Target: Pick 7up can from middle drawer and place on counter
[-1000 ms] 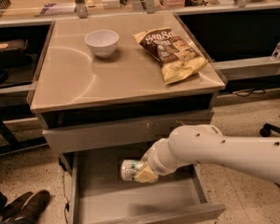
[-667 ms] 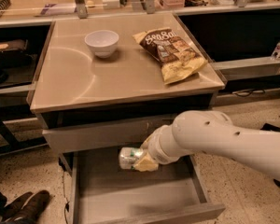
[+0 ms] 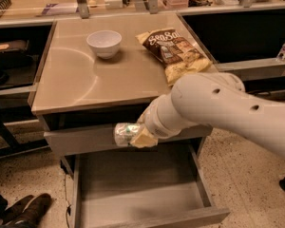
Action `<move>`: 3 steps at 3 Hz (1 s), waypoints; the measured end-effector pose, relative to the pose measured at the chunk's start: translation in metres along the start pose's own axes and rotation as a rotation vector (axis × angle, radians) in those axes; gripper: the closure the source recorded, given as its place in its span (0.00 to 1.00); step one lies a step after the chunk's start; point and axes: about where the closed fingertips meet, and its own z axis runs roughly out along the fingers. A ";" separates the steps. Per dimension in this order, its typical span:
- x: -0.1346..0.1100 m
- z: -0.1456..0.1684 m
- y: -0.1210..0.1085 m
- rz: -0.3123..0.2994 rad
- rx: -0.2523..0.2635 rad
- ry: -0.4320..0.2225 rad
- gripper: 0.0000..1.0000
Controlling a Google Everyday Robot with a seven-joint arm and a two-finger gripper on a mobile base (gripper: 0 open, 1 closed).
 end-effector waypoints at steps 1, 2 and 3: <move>-0.026 -0.018 -0.024 -0.031 0.018 -0.001 1.00; -0.051 -0.033 -0.045 -0.054 0.029 -0.019 1.00; -0.076 -0.045 -0.062 -0.083 0.036 -0.029 1.00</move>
Offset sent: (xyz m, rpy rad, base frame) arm 0.0577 0.0233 0.1028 0.0049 -0.0836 0.0515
